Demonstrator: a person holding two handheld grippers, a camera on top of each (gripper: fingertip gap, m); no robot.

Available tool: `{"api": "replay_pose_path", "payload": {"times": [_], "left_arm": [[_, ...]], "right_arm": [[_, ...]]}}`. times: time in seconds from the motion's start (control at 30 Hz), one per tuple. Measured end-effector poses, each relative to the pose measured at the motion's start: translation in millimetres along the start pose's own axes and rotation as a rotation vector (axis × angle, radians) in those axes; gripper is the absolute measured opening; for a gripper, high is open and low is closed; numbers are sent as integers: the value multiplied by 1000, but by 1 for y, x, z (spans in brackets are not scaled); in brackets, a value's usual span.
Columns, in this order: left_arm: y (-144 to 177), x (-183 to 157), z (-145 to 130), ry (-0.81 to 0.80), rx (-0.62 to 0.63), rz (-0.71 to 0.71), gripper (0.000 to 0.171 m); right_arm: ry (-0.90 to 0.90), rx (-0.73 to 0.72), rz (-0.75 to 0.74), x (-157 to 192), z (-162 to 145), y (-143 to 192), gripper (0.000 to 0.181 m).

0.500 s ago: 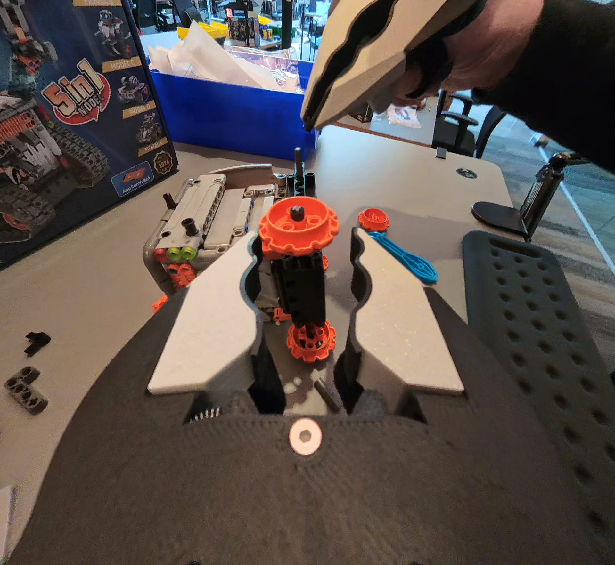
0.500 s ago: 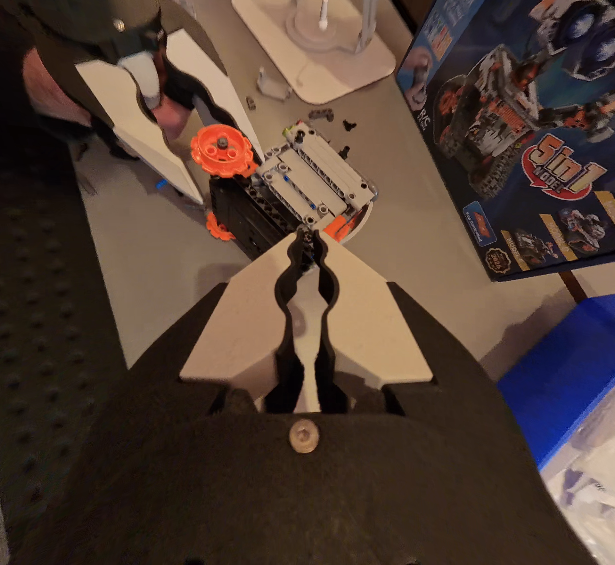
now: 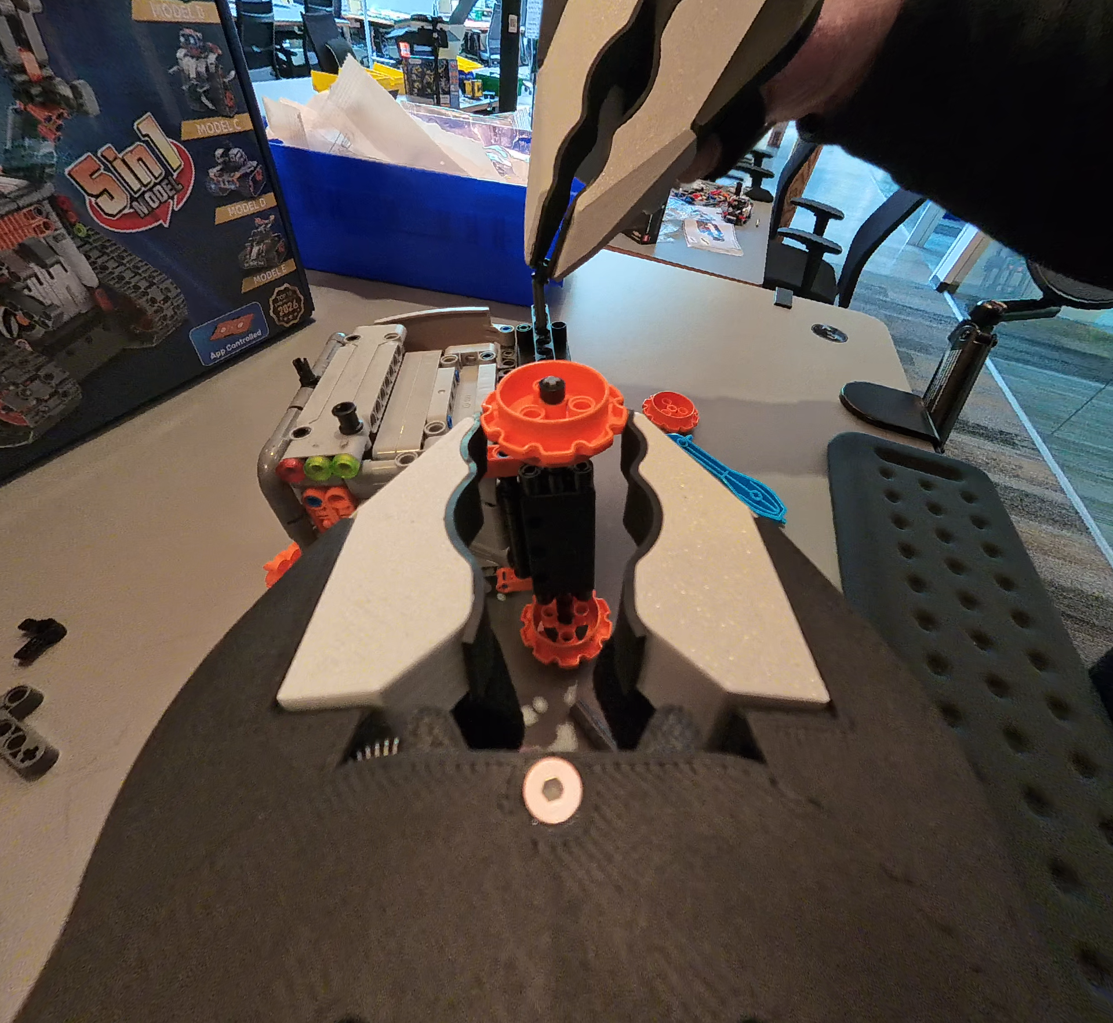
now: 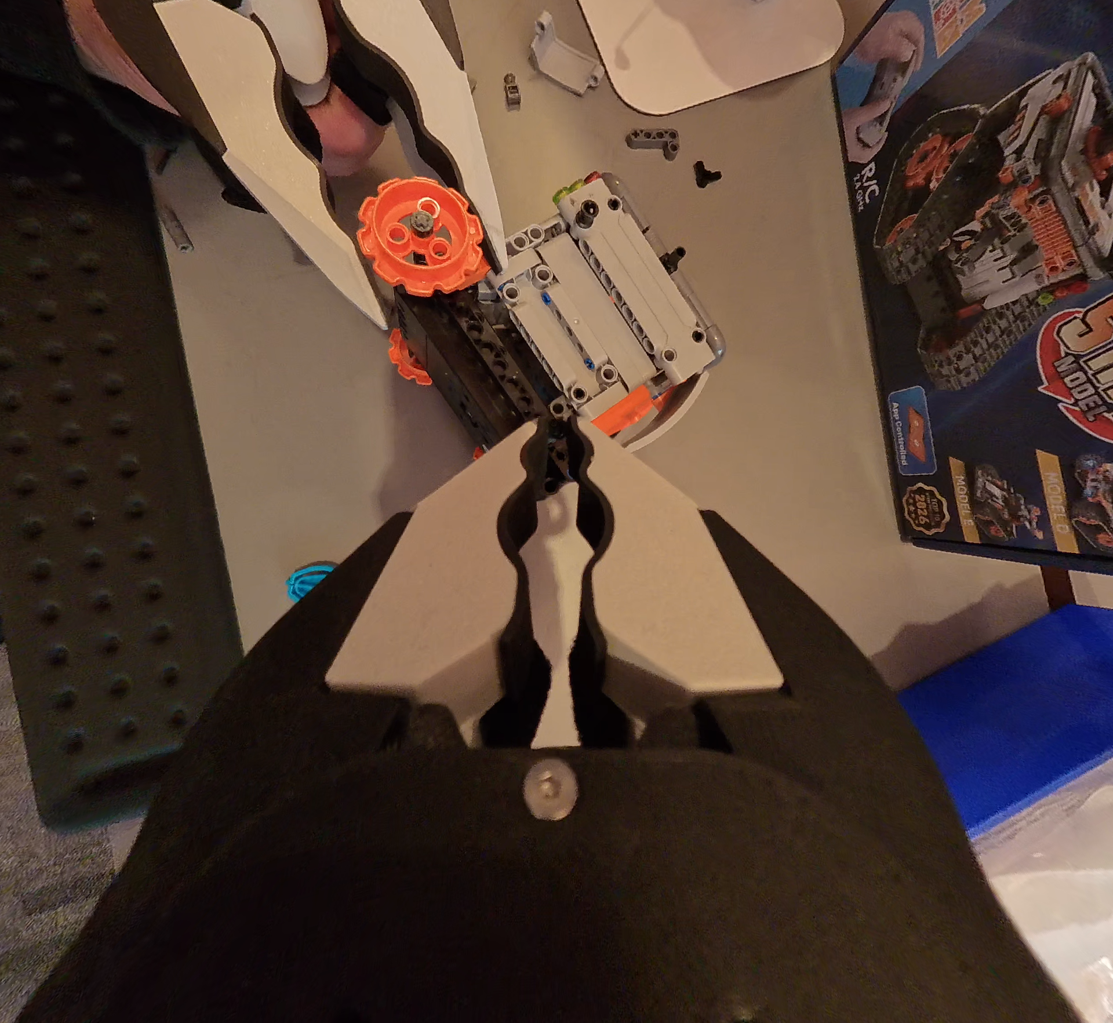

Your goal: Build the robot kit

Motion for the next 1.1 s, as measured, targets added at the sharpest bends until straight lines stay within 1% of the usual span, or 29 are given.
{"api": "replay_pose_path", "payload": {"times": [0.27, 0.47, 0.6, 0.73, 0.87, 1.1], "left_arm": [[-1, -1, 0, -11, 2, -8, 43], [-1, -2, 0, -17, 1, -11, 43], [-1, -2, 0, -20, 1, -15, 43], [-1, -2, 0, -25, 3, -19, 43], [1, 0, 0, -22, 0, -20, 43], [2, 2, 0, -20, -2, -29, 43]], "right_arm": [[-53, 33, 63, -8, 3, -1, 2], [-173, 60, 201, -22, 4, -4, 3], [-217, 67, 273, -28, 4, -7, 3], [-173, 31, 337, -31, 3, -10, 3], [-127, -39, 376, -31, -3, -9, 3], [-59, -164, 353, -25, -13, -8, 3]]}}
Point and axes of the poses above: each gripper's, where its closed fingertips meet, y back along the fingers, z out of its top, x = y × z across the jaws, the point moved 9 cm from there along y, back along the fingers, and after that the axes turned 7 degrees about y, right-handed, at the moved point
